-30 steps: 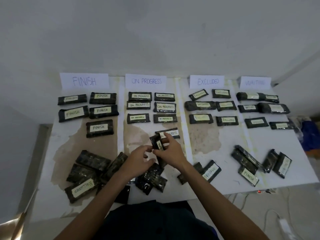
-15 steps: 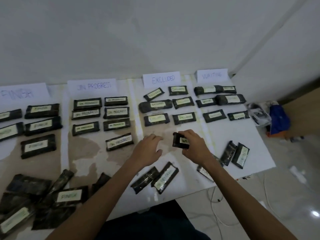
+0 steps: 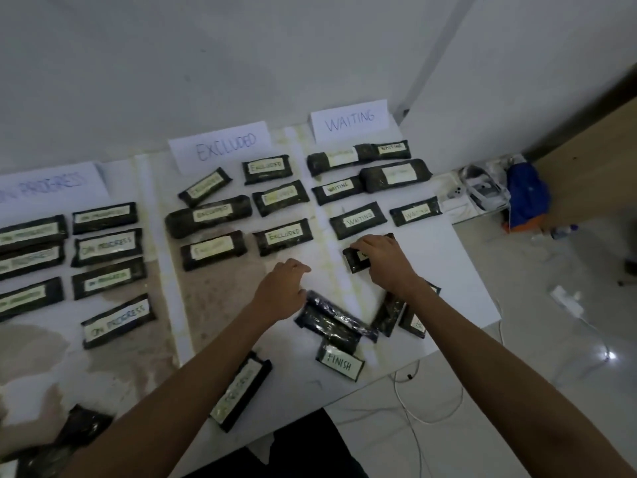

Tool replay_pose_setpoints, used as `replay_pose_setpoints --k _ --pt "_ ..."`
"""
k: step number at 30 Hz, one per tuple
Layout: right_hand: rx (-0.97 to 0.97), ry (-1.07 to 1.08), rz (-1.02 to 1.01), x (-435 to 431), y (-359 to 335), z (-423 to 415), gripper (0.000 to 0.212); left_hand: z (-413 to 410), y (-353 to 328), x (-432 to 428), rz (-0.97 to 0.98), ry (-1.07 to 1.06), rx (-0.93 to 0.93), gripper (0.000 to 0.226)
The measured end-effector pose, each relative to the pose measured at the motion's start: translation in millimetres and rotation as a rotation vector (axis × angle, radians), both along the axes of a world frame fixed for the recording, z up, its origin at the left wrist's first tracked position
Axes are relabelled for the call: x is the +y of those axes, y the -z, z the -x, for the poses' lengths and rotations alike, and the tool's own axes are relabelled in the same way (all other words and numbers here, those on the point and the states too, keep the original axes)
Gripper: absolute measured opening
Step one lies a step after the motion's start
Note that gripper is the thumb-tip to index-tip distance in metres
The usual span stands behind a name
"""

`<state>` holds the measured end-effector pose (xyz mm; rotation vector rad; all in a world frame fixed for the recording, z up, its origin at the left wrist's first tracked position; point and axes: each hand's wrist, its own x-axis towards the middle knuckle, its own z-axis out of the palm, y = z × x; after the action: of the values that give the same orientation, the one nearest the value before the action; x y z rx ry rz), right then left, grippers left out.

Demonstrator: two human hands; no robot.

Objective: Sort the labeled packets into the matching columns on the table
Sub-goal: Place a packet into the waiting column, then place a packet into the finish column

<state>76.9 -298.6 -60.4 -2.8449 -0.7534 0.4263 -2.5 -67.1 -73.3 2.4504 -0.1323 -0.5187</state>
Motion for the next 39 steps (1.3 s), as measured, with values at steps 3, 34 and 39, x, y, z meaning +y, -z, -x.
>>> replay_pose_setpoints --k 3,34,39 --pt "0.008 -0.05 -0.029 -4.8 12.0 -17.0 0.058 -11.0 10.0 -14.2 0.0 0.026 0.006 0.047" --pt "-0.323 -0.193 -0.066 -48.8 -20.2 28.2 0.021 6.4 -22.2 -65.2 0.399 -0.089 0.184 0.037" --pt "-0.493 -0.096 -0.272 -40.2 -32.2 36.9 0.011 2.1 -45.8 -79.6 0.657 -0.254 0.335 0.03"
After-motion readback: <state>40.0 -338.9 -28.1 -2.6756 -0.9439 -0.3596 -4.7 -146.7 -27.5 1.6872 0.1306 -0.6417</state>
